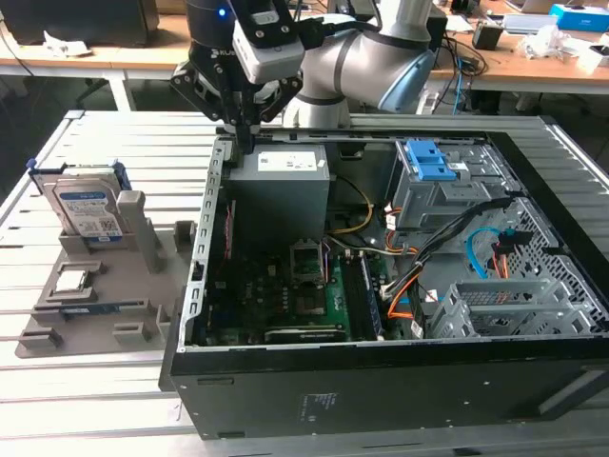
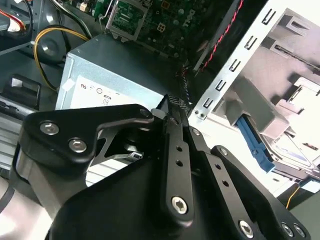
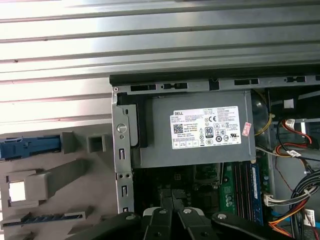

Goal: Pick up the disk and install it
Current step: 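Reach for the disk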

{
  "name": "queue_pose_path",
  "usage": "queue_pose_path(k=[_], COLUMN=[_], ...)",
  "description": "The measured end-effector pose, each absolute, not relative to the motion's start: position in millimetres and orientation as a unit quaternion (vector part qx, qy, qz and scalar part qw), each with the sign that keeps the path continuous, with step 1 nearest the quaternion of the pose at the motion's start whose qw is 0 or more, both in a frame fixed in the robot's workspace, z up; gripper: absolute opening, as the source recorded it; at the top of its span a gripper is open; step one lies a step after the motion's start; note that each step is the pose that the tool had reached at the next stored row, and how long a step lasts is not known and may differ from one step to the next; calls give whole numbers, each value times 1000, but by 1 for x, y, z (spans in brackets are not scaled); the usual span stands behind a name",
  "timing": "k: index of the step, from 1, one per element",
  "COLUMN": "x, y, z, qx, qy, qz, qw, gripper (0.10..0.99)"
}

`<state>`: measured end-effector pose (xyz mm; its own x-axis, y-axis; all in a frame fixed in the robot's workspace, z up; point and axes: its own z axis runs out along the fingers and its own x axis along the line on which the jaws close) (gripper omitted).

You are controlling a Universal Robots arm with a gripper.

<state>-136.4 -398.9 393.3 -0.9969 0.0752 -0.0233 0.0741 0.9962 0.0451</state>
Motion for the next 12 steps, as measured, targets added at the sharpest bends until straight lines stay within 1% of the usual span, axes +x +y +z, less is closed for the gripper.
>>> queue_pose_path(k=[12], x=[-161], y=[-399], z=[393], qx=[37], qy=[999], qz=[22], qw=[13], gripper=[106])
